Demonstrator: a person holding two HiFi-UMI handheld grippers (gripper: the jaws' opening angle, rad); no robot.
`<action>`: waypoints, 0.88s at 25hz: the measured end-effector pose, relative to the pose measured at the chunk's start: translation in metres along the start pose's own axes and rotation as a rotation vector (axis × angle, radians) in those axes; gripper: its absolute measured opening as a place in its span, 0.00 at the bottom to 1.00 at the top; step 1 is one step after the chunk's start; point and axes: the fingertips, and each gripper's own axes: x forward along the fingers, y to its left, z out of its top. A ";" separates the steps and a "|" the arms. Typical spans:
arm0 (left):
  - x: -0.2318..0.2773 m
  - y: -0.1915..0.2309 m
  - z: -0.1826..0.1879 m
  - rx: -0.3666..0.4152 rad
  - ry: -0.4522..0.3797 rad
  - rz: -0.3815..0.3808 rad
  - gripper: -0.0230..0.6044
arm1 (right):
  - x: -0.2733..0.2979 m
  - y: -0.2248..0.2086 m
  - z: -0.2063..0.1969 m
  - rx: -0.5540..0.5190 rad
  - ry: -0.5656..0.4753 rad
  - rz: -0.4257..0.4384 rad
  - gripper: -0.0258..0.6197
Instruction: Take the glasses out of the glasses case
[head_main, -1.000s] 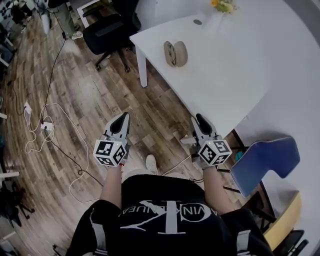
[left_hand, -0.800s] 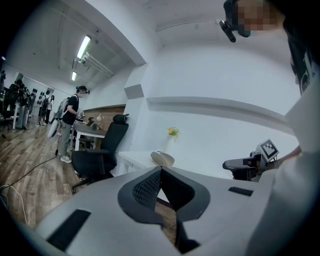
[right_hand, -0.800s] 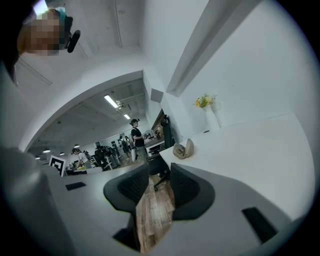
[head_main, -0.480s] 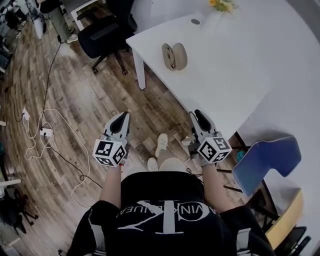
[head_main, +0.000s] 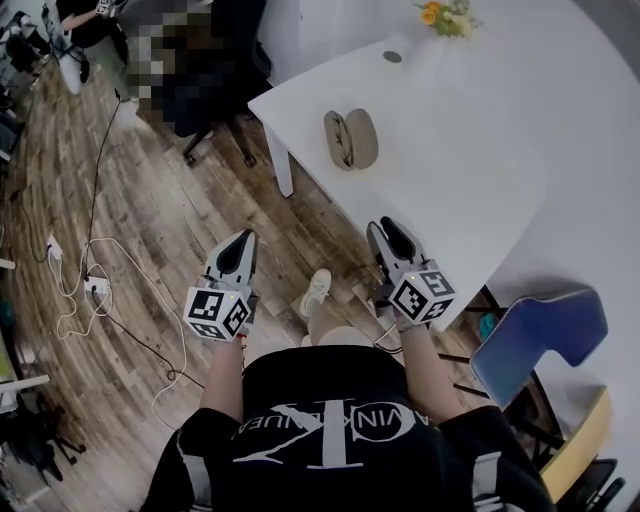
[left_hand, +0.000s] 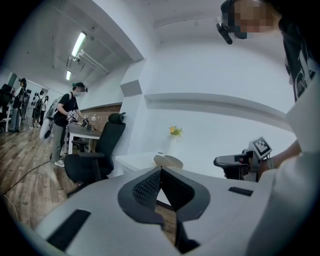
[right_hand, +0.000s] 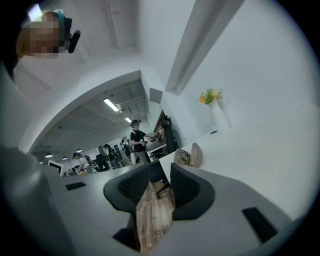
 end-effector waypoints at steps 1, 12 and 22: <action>0.008 0.002 -0.001 -0.002 0.006 -0.006 0.06 | 0.007 -0.002 0.002 -0.001 0.003 0.000 0.22; 0.073 0.031 0.002 -0.018 0.047 -0.047 0.06 | 0.070 -0.025 0.010 0.010 0.045 -0.019 0.22; 0.124 0.044 0.005 -0.032 0.069 -0.075 0.06 | 0.114 -0.044 0.015 0.005 0.096 -0.015 0.22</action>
